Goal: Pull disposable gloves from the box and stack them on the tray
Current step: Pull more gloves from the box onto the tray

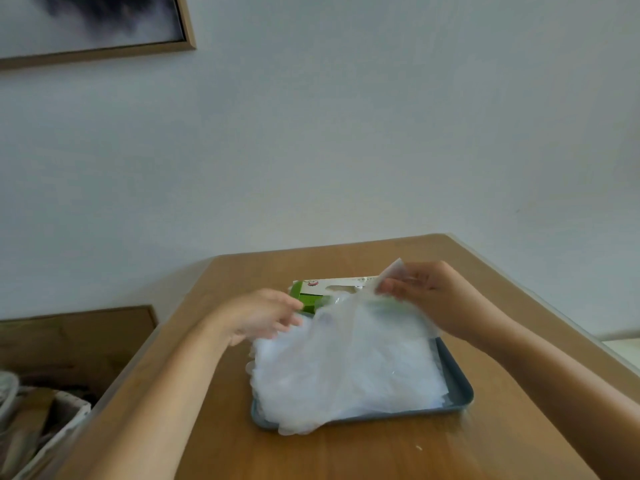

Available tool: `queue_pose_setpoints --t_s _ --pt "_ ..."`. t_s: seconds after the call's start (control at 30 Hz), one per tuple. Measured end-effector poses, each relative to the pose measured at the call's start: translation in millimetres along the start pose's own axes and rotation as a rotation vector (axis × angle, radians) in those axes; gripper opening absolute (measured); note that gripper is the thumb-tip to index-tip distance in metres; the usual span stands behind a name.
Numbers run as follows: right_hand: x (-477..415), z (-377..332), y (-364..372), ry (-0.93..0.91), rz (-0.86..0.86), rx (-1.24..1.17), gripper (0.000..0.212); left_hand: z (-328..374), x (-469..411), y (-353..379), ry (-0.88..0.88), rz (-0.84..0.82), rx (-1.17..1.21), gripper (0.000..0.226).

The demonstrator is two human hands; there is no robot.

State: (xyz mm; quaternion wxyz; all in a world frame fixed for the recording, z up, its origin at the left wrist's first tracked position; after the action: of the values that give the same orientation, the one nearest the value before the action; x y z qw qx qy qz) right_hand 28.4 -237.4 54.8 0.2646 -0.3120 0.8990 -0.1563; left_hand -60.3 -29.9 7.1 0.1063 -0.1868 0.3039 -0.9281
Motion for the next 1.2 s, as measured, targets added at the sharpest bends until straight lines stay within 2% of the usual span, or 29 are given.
queue_pose_setpoints --t_s 0.03,0.1,0.13,0.23,0.27,0.33,0.47,0.6,0.63,0.7,0.73,0.83,0.87,0.9,1.0,1.03,1.13,1.2 --pt "-1 2 -1 0.03 0.019 -0.001 0.016 -1 0 -10 0.008 0.075 -0.067 0.026" --pt "-3 -3 -4 0.055 0.047 -0.001 0.019 10 5 -22 0.141 0.151 0.008 0.026" --pt "-5 -9 -4 0.047 0.049 0.012 0.021 20 9 -23 0.24 0.145 0.073 0.032" --pt "-12 -36 2 0.037 -0.013 0.091 0.026 54 28 -8 0.482 0.023 0.15 0.081" --pt "-14 -43 6 0.042 -0.044 0.12 0.027 62 32 0 0.519 -0.014 0.127 0.087" --pt "-18 -55 11 0.057 -0.074 0.131 0.029 70 31 12 0.535 -0.025 0.014 0.076" --pt "-24 -61 7 0.152 -0.025 -0.099 0.031 61 20 16 0.475 -0.07 -0.117 0.038" --pt "-23 -36 -4 0.295 0.061 -0.289 0.035 38 10 4 0.344 -0.128 0.253 0.009" --pt "-20 -26 -4 0.345 0.073 -0.321 0.035 32 7 2 0.299 -0.12 0.324 0.016" --pt "-14 -7 -2 0.429 0.086 -0.401 0.034 27 2 -1 0.274 -0.12 0.392 0.013" --pt "-11 1 0 0.461 0.087 -0.456 0.032 27 1 -1 0.285 -0.146 0.413 0.023" --pt "-7 20 7 0.517 0.095 -0.604 0.027 21 -4 13 0.259 -0.292 0.355 0.077" --pt "-8 25 9 0.527 0.104 -0.624 0.026 18 -6 21 0.251 -0.339 0.308 0.084" --pt "-9 31 10 0.539 0.114 -0.63 0.026 13 -9 28 0.227 -0.359 0.272 0.079" --pt "-10 48 11 0.598 0.118 -0.566 0.028 1 -18 41 0.15 -0.361 0.163 0.027" --pt "-9 54 11 0.619 0.106 -0.495 0.029 -3 -20 44 0.122 -0.377 0.153 0.016" --pt "-2 71 16 0.673 0.045 -0.321 0.031 -8 -24 41 0.044 -0.383 0.293 0.016" --pt "2 77 21 0.67 -0.029 -0.142 0.028 -18 -30 29 -0.014 -0.318 0.365 0.015"
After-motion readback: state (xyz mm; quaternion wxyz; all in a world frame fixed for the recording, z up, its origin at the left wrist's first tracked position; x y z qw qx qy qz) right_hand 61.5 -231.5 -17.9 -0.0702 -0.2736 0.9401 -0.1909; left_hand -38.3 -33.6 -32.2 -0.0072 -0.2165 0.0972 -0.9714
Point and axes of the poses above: each hand's wrist, its own x-axis away from the middle knuckle, its own y-axis out of the palm, z = x × y, the point moved 8 cm from there along -x, towards the middle knuckle, and after that the axes turned 6 degrees about -x, right-handed, at the moved point
